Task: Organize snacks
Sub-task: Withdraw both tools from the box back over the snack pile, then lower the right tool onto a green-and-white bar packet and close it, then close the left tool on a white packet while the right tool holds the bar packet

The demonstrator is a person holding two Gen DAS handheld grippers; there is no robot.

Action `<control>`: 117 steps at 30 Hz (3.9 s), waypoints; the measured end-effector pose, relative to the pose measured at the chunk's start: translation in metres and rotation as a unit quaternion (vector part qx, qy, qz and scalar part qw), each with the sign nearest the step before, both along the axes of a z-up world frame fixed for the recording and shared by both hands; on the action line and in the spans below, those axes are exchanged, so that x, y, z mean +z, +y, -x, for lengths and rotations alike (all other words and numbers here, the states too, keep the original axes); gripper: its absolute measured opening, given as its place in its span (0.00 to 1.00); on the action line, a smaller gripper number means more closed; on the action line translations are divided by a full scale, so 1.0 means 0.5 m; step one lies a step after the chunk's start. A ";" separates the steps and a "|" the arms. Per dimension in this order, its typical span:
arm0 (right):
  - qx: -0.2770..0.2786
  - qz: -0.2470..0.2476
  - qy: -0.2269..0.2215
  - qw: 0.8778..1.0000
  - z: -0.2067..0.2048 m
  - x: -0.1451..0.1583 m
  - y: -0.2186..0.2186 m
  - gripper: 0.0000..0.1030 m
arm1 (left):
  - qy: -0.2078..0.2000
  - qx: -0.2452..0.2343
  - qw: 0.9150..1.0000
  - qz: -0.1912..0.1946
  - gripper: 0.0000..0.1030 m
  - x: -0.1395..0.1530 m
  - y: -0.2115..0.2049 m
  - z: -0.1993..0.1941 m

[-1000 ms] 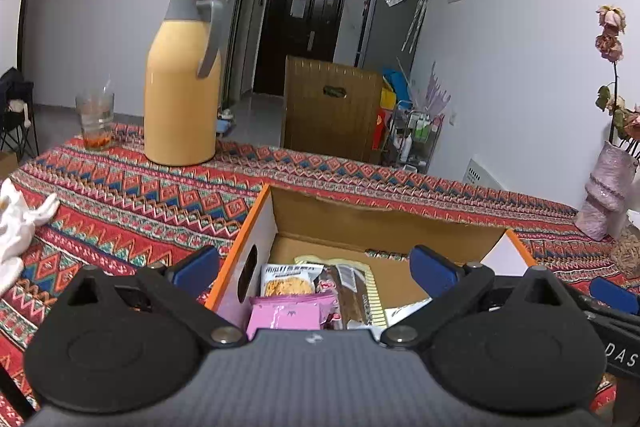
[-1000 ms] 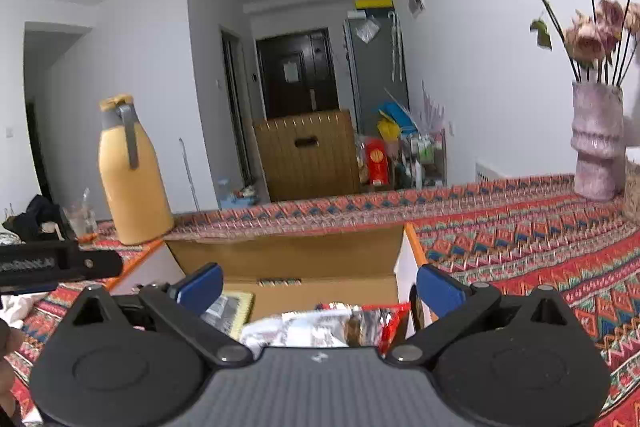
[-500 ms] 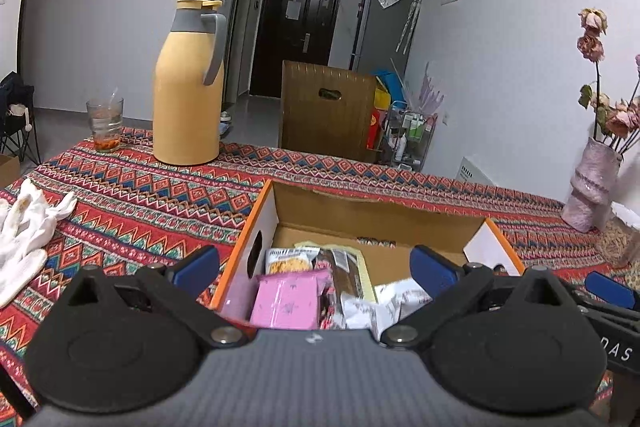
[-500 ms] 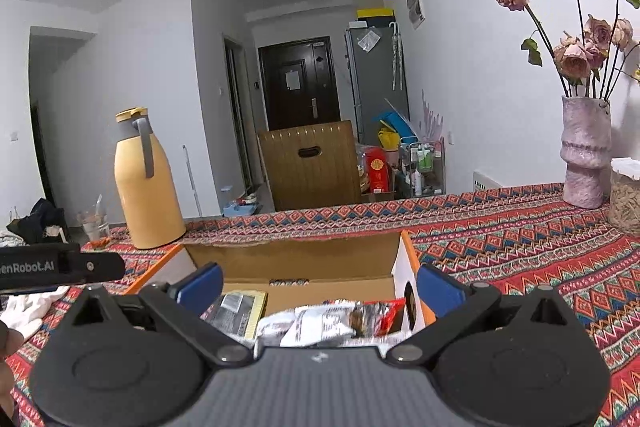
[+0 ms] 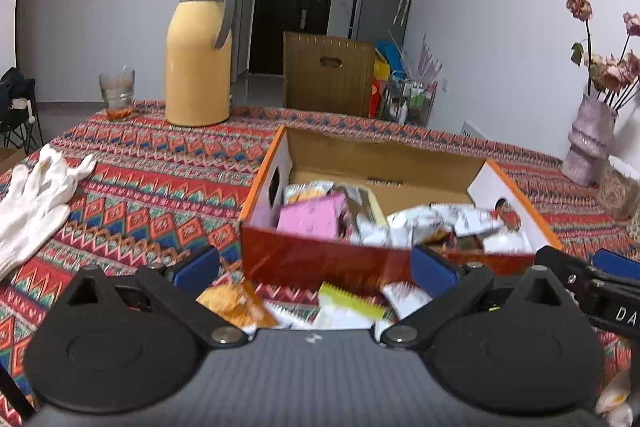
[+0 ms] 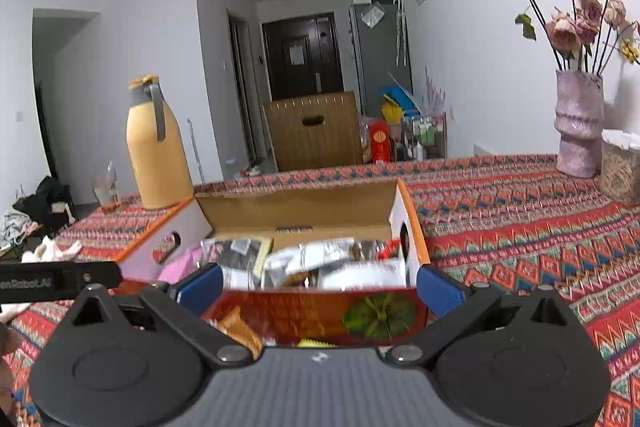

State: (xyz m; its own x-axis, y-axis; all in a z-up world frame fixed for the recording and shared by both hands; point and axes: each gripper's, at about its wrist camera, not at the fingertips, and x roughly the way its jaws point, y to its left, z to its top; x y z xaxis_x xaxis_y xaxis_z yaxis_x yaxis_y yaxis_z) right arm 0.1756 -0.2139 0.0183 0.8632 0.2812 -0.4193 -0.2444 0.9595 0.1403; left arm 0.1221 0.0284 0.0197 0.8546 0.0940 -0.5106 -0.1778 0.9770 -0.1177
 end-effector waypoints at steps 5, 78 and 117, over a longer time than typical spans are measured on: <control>-0.005 0.000 0.020 1.000 0.026 -0.026 -0.010 1.00 | 0.001 0.005 1.000 0.005 1.00 -0.025 0.006 0.035; -0.023 0.009 0.028 0.999 0.112 -0.057 -0.047 0.36 | 0.024 -0.002 0.999 0.032 1.00 -0.071 0.077 0.057; -0.107 0.024 0.042 0.993 0.067 -0.074 -0.075 0.37 | 0.104 -0.174 0.979 -0.007 0.31 -0.108 0.177 -0.053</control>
State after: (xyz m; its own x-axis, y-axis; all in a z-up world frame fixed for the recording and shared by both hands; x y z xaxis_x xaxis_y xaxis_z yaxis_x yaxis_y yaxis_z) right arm 0.1420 -0.2514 -0.0186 0.8629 0.0730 -0.5001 -0.0232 0.9942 0.1051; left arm 0.1485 0.1171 -0.0344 0.7143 -0.1751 -0.6775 0.1467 0.9841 -0.0997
